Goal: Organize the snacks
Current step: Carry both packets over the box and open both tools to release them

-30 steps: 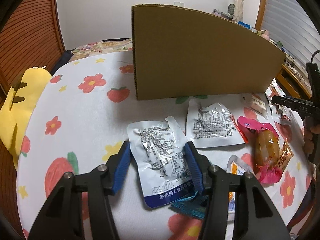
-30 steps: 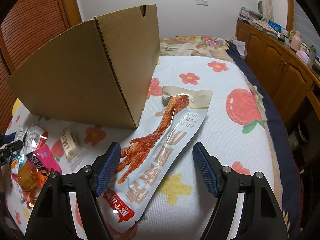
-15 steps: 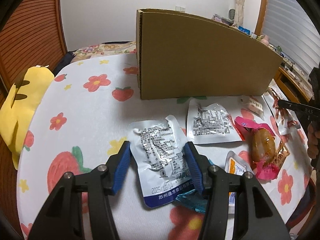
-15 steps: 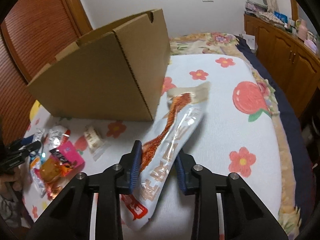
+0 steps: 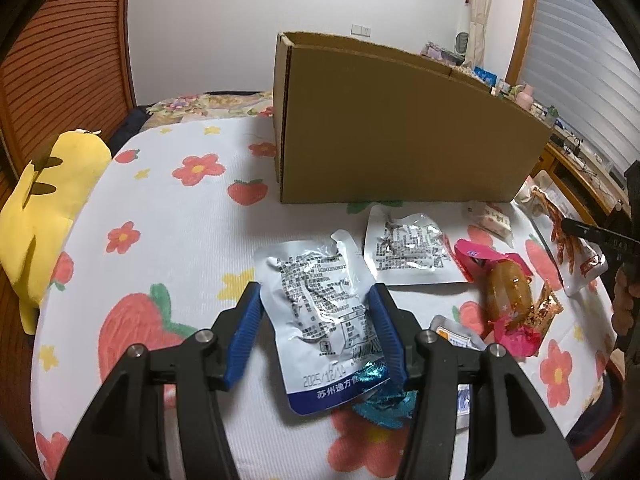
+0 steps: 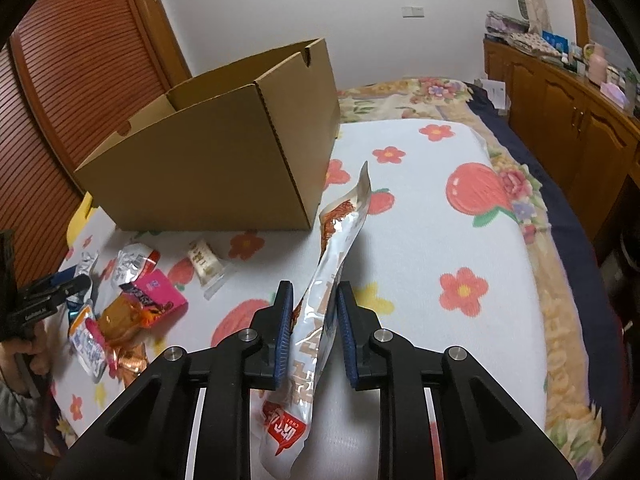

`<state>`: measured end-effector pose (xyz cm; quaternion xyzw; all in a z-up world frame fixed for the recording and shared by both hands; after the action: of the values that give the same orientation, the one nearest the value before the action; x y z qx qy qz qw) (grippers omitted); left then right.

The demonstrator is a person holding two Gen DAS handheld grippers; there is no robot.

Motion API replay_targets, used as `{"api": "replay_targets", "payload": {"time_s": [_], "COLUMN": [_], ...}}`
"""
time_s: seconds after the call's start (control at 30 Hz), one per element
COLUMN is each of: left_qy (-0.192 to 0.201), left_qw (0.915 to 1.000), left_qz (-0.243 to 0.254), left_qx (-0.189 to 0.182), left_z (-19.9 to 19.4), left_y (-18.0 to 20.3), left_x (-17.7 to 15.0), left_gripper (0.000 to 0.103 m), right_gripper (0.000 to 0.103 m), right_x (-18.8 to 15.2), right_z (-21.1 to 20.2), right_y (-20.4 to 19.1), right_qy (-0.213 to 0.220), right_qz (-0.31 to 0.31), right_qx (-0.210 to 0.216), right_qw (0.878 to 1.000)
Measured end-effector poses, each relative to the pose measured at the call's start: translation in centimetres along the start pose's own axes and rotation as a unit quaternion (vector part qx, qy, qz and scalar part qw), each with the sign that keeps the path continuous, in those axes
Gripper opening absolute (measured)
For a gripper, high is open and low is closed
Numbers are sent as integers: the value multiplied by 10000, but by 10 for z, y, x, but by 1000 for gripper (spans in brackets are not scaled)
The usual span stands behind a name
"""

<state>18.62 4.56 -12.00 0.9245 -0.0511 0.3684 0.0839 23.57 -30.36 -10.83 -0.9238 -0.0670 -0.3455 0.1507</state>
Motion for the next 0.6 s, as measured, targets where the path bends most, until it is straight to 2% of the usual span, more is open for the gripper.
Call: {"api": "replay_targets", "payload": {"time_s": [0.6], "left_qy": [451], "left_qw": [9989], "left_qz": [-74], "left_qx": [64], "left_z": [-24], "left_y": [0], "left_x": [13], "left_gripper": [54], "right_gripper": [20], "right_x": [-2], "right_z": [-35], "right_y": [-11], "right_qy": [316], "right_qz": [-309], "right_qx": [-77], "right_qw": [9990]}}
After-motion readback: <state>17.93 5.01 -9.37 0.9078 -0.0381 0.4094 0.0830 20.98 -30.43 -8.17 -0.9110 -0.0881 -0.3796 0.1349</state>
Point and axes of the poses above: each gripper's, at about its wrist camera, not at the fingertips, and z roughly the way its jaws point, y to its right, x to its top, the point moved 3 cm from there along z, roughly the way its jaws point, and after that the axes turned 1 degree about x, right-handed, at the moved point
